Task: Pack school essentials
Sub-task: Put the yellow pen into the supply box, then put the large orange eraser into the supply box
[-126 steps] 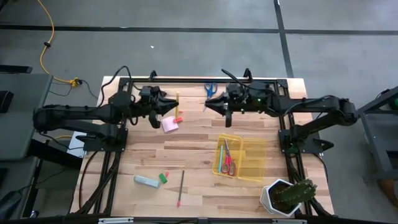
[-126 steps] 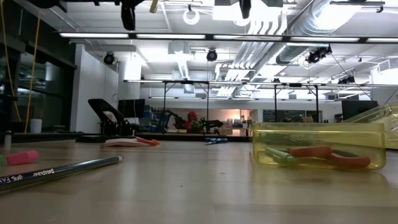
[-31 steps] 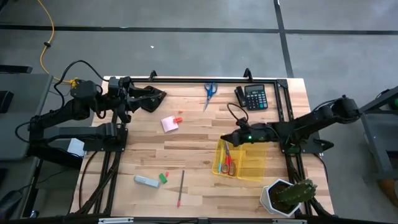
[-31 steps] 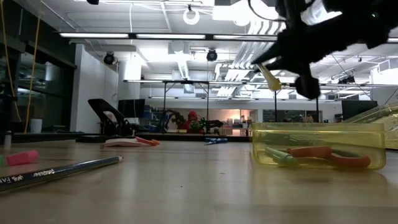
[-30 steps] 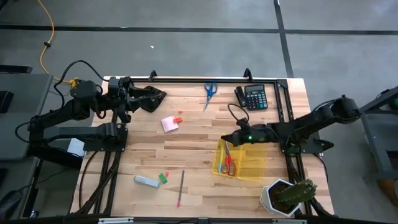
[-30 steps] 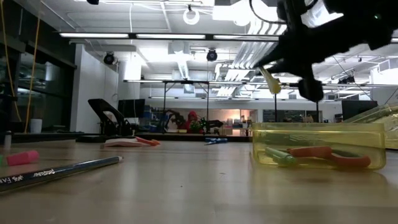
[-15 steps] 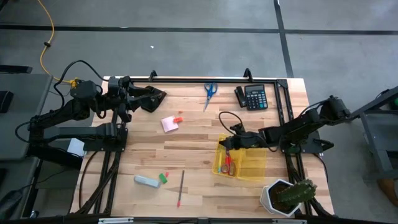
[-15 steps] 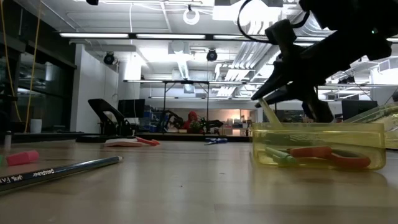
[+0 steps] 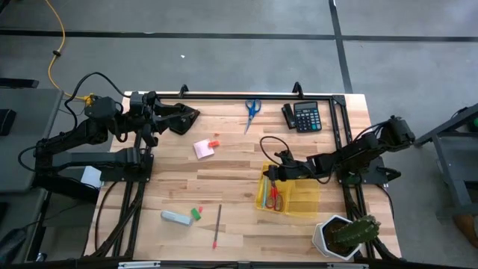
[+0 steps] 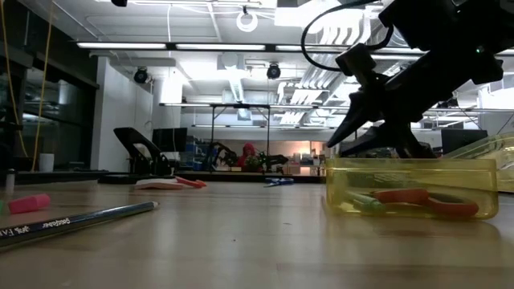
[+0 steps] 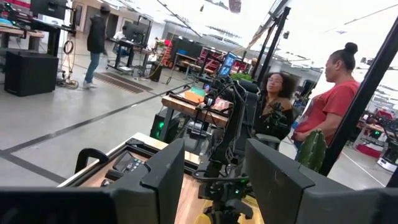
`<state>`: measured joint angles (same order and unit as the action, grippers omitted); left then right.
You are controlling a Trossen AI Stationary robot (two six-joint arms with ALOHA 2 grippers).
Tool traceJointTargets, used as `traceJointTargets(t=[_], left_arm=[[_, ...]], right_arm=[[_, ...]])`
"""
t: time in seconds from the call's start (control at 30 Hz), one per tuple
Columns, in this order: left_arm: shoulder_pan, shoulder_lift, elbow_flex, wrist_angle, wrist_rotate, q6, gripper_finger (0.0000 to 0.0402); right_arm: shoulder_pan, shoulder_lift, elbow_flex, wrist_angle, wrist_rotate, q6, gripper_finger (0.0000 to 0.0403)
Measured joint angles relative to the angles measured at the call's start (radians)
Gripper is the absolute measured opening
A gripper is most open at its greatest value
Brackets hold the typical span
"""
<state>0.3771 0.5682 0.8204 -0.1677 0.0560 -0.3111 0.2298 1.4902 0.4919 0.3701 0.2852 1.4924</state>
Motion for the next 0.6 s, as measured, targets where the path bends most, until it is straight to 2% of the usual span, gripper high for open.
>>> traceJointTargets(t=[0.3,0.43,0.6], left_arm=[[0.0,0.0,0.0,0.0,0.0,0.0,0.0159],[0.0,0.0,0.0,0.0,0.0,0.0,0.0159],[0.0,0.0,0.0,0.0,0.0,0.0,0.0159]], right_arm=[[-0.002,-0.009,0.0,-0.017,-0.011,0.019,0.0112],[-0.039,-0.078,0.0,-0.048,-0.055,-0.099,0.014],[-0.122,-0.242,0.0,-0.061,-0.062,-0.31,0.0161]])
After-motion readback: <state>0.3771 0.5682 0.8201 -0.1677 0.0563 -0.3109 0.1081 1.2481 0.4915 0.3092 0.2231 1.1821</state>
